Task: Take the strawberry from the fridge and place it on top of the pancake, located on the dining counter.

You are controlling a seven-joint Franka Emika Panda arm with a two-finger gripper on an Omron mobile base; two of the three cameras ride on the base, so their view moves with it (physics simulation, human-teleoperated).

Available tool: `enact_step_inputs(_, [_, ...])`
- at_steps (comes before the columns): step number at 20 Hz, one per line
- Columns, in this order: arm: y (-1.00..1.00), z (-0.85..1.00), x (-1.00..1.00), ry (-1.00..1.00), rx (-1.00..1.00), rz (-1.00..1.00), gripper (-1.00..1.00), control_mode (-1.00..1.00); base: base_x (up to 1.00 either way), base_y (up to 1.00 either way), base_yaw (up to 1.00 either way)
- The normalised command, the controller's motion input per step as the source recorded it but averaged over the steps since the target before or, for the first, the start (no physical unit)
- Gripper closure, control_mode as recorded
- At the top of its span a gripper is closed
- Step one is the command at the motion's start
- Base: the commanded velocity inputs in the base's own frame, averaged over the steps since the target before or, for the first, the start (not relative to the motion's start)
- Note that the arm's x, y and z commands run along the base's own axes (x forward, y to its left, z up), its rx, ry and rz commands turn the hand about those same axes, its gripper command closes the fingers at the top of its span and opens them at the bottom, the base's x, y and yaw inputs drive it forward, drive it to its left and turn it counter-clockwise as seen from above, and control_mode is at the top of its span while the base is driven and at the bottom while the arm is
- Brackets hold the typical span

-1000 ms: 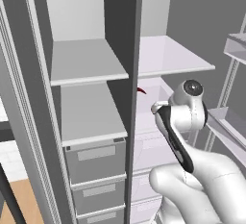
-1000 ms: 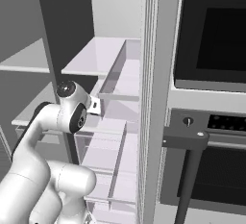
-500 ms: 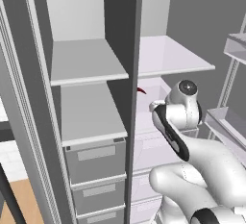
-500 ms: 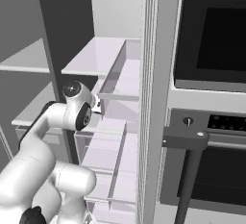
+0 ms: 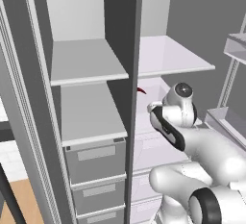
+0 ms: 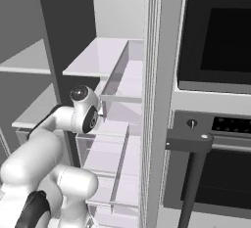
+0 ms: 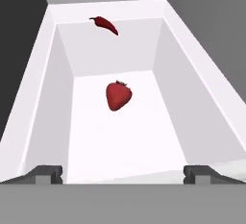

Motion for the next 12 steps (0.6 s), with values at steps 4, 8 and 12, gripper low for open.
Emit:
enact_step_inputs(4, [-0.02, -0.24, 0.36, 0.00, 0.00, 0.02, -1.00, -1.00, 0.00, 0.00, 0.00])
enact_step_inputs(8, [-0.01, -0.13, 0.30, 0.00, 0.00, 0.01, -1.00, -1.00, 0.00, 0.00, 0.00])
enact_step_inputs(12, [-0.01, -0.04, 0.31, 0.00, 0.01, 0.00, -1.00, -1.00, 0.00, 0.00, 0.00])
